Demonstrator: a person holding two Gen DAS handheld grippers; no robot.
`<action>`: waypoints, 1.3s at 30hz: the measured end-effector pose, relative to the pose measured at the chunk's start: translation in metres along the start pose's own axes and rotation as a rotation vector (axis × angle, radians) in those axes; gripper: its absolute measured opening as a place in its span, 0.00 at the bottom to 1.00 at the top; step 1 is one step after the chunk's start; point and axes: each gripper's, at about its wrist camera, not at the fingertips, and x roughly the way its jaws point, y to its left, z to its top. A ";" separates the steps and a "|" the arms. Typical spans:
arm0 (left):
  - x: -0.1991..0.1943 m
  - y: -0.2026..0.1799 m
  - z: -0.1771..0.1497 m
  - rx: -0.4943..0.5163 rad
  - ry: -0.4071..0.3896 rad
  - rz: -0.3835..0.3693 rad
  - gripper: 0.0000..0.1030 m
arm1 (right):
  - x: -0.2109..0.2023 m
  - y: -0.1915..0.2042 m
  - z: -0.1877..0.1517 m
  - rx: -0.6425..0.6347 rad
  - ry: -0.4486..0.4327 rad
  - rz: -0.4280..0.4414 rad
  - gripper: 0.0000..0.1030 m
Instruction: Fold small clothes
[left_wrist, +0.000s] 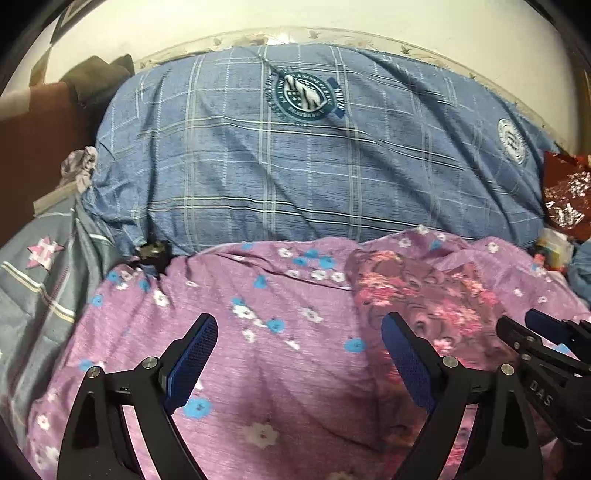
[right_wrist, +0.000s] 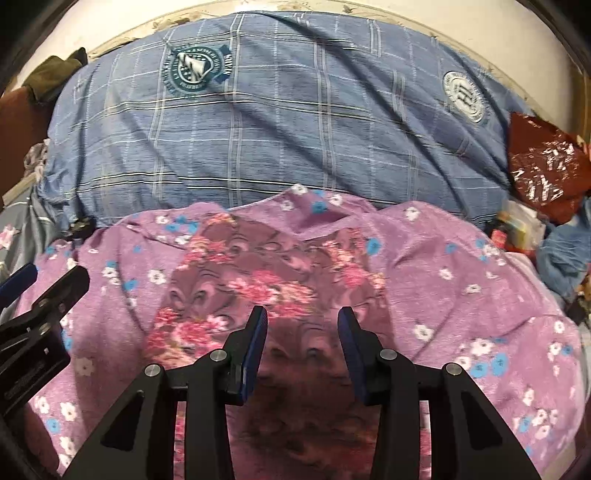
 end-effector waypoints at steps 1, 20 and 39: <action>-0.001 -0.001 -0.001 0.000 0.000 -0.006 0.89 | -0.001 -0.001 0.000 -0.003 -0.005 -0.008 0.40; 0.000 -0.020 0.001 0.052 -0.009 -0.057 0.89 | -0.005 -0.012 0.001 -0.029 -0.029 -0.045 0.40; 0.067 -0.030 -0.007 0.080 0.264 -0.085 0.89 | 0.062 -0.071 -0.016 0.220 0.255 0.220 0.29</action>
